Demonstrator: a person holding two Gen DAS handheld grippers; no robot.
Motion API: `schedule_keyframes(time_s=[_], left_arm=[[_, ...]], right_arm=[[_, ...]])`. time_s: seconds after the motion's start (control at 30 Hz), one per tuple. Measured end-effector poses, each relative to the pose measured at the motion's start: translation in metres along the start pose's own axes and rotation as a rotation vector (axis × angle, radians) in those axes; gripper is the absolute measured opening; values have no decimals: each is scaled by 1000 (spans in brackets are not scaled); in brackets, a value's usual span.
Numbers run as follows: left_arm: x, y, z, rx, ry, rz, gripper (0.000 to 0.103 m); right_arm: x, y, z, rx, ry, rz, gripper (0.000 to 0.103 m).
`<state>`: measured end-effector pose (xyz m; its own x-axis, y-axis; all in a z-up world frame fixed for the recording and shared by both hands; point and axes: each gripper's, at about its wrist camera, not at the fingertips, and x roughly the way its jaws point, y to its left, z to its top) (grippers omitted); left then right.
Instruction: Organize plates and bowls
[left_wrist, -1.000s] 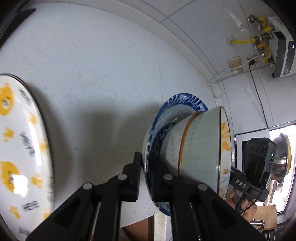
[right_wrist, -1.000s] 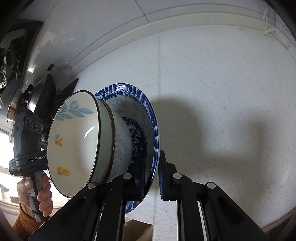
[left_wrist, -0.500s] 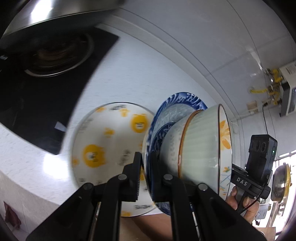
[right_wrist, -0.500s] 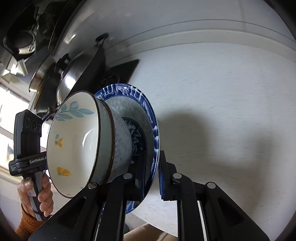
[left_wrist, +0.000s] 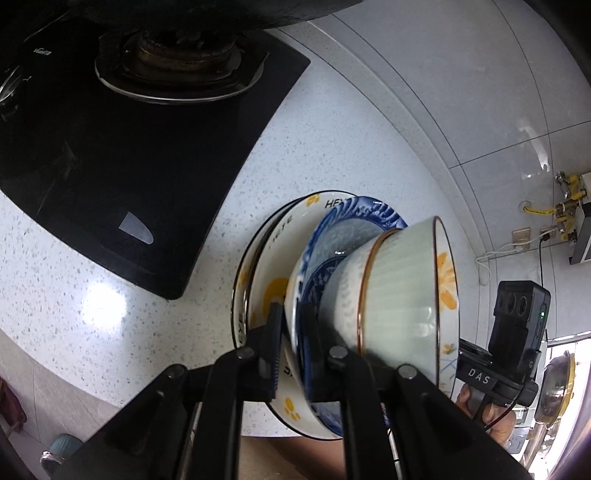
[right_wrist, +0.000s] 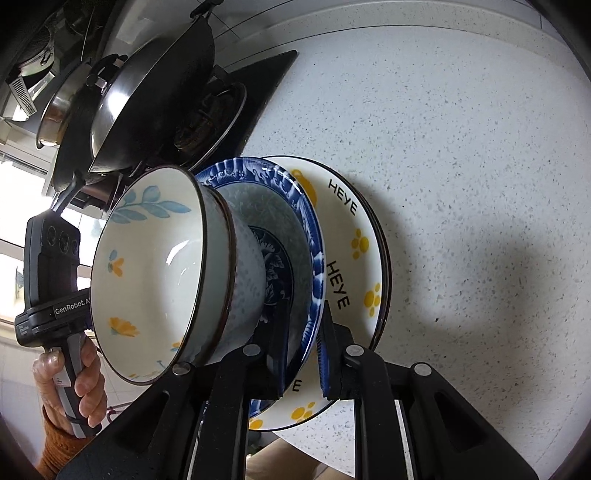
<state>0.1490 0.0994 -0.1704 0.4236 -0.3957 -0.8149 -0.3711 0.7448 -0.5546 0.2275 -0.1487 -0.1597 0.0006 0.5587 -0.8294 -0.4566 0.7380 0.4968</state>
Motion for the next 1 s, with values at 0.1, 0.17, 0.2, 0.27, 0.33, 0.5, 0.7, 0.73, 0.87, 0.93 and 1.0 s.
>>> schedule_keyframes(time_s=[0.1, 0.17, 0.2, 0.27, 0.33, 0.5, 0.7, 0.73, 0.87, 0.93, 1.0], left_arm=[[3, 2, 4, 1, -4, -16, 9], [3, 4, 5, 1, -4, -27, 9], [4, 3, 4, 3, -6, -29, 9], [3, 2, 4, 16, -10, -20, 9], [3, 0, 3, 33, -19, -6, 10], [-3, -9, -3, 79, -65, 38, 11], [-21, -15, -14, 136, -133, 94, 11], [-25, -16, -16, 146, -149, 105, 11], [-48, -27, -28, 213, -264, 157, 11], [-62, -37, -35, 267, -347, 186, 11], [-72, -48, -43, 334, -413, 213, 11]], right_arm=[[2, 0, 1, -8, -8, -4, 14], [1, -4, 1, -3, -10, 7, 14], [-1, -8, -1, -2, -11, 13, 15], [-3, -10, -2, -4, -13, 20, 17], [-4, -11, -5, -2, -20, 23, 17], [-11, -10, -12, -21, -44, 11, 24], [-29, -3, -24, -56, -122, -38, 34], [-34, -3, -26, -63, -139, -49, 34], [-56, 8, -37, -111, -252, -156, 42], [-69, 14, -45, -137, -316, -212, 46], [-84, 20, -51, -158, -387, -259, 49]])
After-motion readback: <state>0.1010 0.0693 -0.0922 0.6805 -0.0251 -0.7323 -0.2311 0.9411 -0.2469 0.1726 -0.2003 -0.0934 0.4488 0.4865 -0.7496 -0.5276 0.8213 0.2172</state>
